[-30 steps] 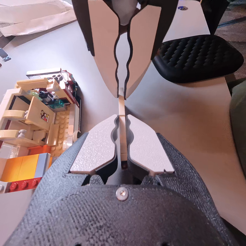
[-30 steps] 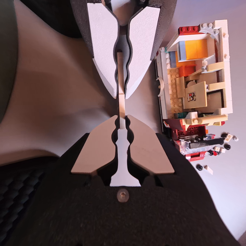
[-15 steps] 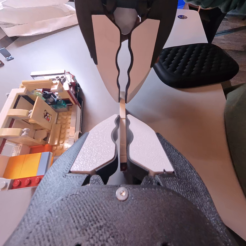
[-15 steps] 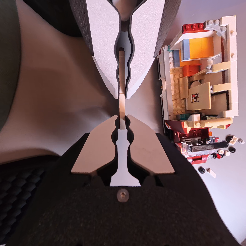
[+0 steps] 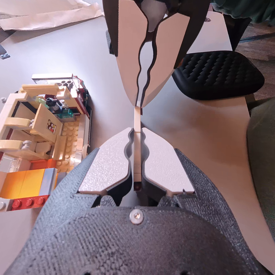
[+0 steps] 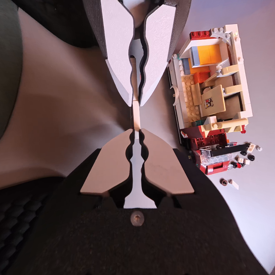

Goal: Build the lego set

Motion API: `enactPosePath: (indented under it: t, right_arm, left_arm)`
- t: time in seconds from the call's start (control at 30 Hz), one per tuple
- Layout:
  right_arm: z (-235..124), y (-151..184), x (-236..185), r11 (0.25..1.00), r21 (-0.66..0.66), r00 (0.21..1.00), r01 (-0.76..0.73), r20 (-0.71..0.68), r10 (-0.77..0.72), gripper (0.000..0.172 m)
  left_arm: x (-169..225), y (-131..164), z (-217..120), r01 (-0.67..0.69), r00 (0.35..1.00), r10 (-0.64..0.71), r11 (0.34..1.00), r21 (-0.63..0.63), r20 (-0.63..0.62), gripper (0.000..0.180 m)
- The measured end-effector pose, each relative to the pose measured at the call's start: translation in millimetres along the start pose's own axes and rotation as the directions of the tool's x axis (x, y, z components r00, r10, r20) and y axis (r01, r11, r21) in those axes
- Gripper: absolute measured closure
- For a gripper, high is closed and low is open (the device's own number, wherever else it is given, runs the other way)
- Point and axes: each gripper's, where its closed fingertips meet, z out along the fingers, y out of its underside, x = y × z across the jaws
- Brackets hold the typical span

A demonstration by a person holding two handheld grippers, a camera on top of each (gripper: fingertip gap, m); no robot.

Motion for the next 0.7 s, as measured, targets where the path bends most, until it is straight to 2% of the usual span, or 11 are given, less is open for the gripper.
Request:
enactPosePath:
  t: [0.17, 0.7]
  right_arm:
    - [0.5, 0.1, -0.1, 0.999, -0.016, 0.999, 0.036, -0.039, -0.037, 0.172]
    - [2.1, 0.8, -0.6, 0.996, -0.064, 0.998, -0.057, 0.028, 0.058, 0.172]
  left_arm:
    - [-1.0, -0.1, 0.0, 0.013, 1.000, -0.013, 1.000, -0.002, -0.001, 0.172]
    - [0.6, 0.6, 0.4, 0.017, 1.000, -0.017, 1.000, -0.021, 0.000, 0.171]
